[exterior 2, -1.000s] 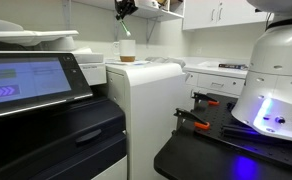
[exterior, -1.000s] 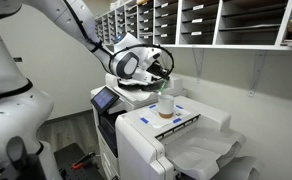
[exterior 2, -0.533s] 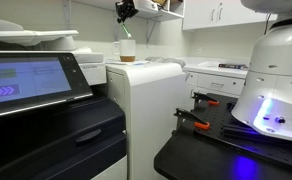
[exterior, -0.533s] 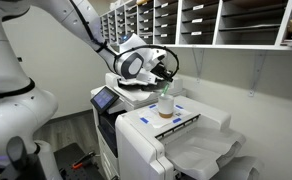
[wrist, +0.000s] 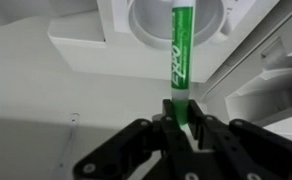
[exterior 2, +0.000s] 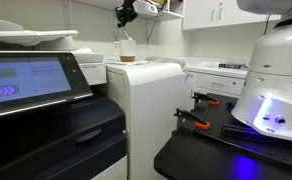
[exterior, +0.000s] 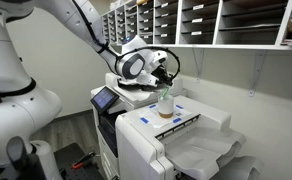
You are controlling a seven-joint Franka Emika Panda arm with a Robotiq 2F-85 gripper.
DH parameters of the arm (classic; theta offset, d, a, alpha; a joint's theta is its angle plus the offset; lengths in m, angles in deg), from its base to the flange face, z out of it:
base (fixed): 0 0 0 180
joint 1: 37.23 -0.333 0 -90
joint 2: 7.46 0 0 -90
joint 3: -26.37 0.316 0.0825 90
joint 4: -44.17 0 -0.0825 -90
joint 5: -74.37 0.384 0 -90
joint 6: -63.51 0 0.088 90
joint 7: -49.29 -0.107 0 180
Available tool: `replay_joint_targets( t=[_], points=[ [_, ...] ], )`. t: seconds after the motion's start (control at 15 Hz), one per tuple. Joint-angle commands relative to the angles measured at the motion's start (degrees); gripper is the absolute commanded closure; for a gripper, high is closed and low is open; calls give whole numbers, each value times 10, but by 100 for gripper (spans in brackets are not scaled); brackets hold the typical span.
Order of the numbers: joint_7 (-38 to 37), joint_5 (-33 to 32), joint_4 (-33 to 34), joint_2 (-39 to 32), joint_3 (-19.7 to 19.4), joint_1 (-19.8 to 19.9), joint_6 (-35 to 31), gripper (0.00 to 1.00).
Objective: Put the marker in the mug
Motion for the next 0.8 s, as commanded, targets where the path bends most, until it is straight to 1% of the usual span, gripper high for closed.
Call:
replay_joint_targets(
  t=[0.0,0.07,0.13,0.2,0.27,0.4,0.47,0.53,0.6,0.67,0.73],
  points=[
    [-24,-13,-5,24,53,60,17,95],
    [-31,-10,-11,40,70,81,18,69],
    [-29,-10,-10,40,82,94,20,53],
    [-33,-7,-12,50,99,114,14,48],
    [-36,-5,-10,51,113,128,12,39],
    [-36,-3,-3,52,136,144,19,26],
    [-34,1,2,51,136,139,42,17],
    [-31,3,11,44,131,125,76,10],
    [-39,8,16,52,130,119,121,1],
    [-30,11,29,45,117,102,180,0],
    [-21,16,40,42,108,89,224,0]
  ],
)
